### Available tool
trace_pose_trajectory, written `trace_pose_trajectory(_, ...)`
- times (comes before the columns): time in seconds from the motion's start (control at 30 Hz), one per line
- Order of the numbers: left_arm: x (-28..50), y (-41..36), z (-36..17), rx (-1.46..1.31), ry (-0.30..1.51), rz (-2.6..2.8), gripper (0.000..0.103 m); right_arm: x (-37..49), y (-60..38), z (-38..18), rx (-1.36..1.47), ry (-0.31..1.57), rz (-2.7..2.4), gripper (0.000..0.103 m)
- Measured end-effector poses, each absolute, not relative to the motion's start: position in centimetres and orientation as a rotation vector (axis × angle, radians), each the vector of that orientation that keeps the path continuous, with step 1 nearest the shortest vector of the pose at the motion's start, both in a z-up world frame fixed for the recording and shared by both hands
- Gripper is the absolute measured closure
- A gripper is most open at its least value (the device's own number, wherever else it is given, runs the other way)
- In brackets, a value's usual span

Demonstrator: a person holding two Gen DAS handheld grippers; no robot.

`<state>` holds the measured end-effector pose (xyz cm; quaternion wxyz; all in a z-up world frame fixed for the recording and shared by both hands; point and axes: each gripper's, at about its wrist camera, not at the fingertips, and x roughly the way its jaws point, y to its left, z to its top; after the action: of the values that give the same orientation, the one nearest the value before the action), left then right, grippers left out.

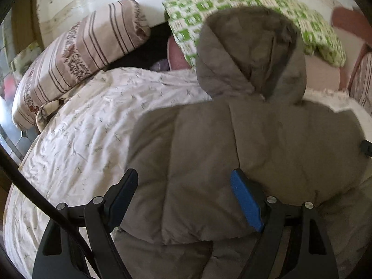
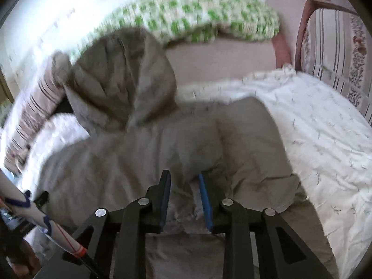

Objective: Fold large clothes
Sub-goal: 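Grasp the jacket hem with the right tool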

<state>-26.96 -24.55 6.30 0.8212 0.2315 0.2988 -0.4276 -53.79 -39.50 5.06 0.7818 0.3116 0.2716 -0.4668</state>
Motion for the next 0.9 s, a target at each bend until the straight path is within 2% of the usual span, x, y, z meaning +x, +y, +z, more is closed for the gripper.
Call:
trace_pose_trajectory(0.3,-26.2,-25.0,4.4,0.506,0.724,-0.914,0.019,-54.0,-41.3,1.8,0.774,0.636,-0.972,0.079)
trace_pose_trajectory(0.43,-26.5,-24.7,4.9,0.503,0.700,-0.912,0.019,-53.8,-40.8,2.6,0.747,0.634,-0.987,0.079)
trace_pose_trajectory(0.63,-27.1,-23.3,8.1,0.389,0.626,-0.956,0.019,-52.9,-37.7,6.6,0.597,0.524,-0.955,0.076)
trace_pose_trajectory(0.9,-29.1,-24.9,6.7,0.478,0.636,-1.002,0.019,-49.9,-37.1,4.6,0.583,0.636,-0.877,0.076)
